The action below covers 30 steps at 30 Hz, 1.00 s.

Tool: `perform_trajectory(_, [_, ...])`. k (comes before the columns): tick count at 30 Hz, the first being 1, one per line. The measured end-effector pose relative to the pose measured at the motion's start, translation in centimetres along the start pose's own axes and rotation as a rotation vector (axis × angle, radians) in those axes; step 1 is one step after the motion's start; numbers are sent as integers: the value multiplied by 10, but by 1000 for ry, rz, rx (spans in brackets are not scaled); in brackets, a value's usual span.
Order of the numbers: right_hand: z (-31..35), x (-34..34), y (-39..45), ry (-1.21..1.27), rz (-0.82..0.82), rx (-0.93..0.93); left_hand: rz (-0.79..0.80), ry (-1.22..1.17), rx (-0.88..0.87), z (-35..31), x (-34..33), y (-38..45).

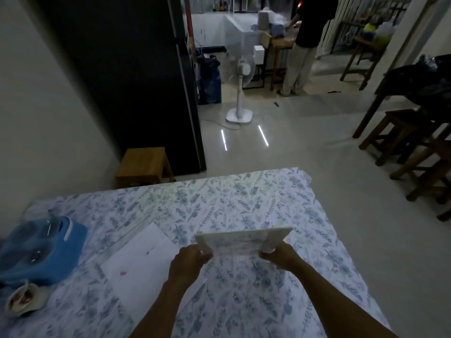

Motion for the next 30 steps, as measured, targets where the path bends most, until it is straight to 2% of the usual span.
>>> perform_trajectory(3, [-2, 0, 14, 15, 11, -2, 2, 74, 26, 9, -14, 9])
perform_trajectory(9, [-4, 6, 33, 34, 1, -31, -32, -13, 74, 5, -18, 23])
perform_trajectory(17, [12, 7, 55, -2, -79, 35, -31, 55, 152, 8, -22, 59])
perform_trajectory(30, [14, 1, 45, 24, -198, -34, -91, 107, 118, 6, -24, 63])
Point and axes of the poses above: each hand's wrist, its own y-axis towards the middle knuckle, its own x-axis out of the back of the hand, z = x × y, the point moved 10 cm from there along y, towards the middle knuckle, and after that the axes turned 10 degrees about -z, right-handed, at the moved point
